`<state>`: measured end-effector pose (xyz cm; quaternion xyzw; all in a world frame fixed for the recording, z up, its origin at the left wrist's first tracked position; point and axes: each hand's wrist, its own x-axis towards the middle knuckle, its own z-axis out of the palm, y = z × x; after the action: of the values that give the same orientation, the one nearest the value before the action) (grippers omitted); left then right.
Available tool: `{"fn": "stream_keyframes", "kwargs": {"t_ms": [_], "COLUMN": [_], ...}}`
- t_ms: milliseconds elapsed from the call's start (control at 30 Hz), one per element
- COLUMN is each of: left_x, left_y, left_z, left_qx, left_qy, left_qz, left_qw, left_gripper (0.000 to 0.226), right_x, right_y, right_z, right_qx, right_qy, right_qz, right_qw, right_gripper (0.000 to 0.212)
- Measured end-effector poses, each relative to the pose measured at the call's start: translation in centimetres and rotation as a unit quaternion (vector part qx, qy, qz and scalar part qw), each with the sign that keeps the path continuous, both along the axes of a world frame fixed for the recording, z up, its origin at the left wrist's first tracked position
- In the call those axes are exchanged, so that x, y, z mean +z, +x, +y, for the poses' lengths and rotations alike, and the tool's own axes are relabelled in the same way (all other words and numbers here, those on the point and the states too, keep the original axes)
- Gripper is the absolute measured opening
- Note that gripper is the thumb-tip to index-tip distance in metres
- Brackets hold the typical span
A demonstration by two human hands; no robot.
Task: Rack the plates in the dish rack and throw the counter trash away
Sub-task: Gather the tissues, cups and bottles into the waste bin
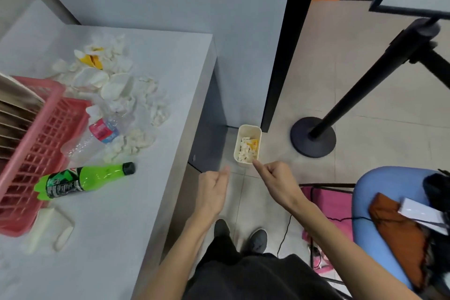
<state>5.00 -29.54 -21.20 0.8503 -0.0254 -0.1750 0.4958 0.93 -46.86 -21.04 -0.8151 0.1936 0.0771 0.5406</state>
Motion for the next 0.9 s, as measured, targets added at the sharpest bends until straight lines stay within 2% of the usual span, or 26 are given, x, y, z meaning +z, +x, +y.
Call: {"fn": "stream_keyframes", "kwargs": {"t_ms": [100, 333, 400, 533, 567, 700, 900], "left_x": [-1.3, -5.5, -7.3, -12.5, -14.1, -21.7, -33.1], "left_y": [1.6, 7.5, 9.6, 13.0, 13.8, 16.7, 19.2], "left_z": [-1.8, -6.0, -7.1, -9.1, -9.4, -10.7, -12.3], "left_qx": [-0.022, -0.065, -0.085, -0.138, -0.144, -0.139, -0.114], "left_qy": [0.007, 0.028, 0.019, 0.046, 0.062, 0.091, 0.099], "left_qz": [0.040, 0.064, 0.071, 0.084, 0.087, 0.110, 0.116], "left_qw": [0.999, 0.995, 0.994, 0.986, 0.984, 0.980, 0.982], "left_gripper": [0.059, 0.056, 0.051, 0.031, 0.025, 0.006, 0.009], "right_x": [-1.0, -4.9, -6.7, -12.1, -13.7, -20.4, -30.8], "right_y": [0.9, 4.4, 5.8, 8.9, 9.5, 11.8, 13.2], "right_z": [-1.3, -4.8, -6.0, -8.1, -8.4, -9.7, -10.1], "right_qx": [-0.015, -0.024, -0.019, -0.018, -0.021, -0.041, -0.073], "right_qy": [-0.009, -0.002, -0.008, -0.013, -0.013, -0.024, -0.018], "right_qz": [0.011, 0.051, 0.066, 0.103, 0.106, 0.115, 0.125], "right_qw": [1.000, 0.998, 0.998, 0.994, 0.994, 0.992, 0.989], "right_gripper": [0.059, 0.049, 0.040, 0.007, 0.006, 0.025, 0.020]}}
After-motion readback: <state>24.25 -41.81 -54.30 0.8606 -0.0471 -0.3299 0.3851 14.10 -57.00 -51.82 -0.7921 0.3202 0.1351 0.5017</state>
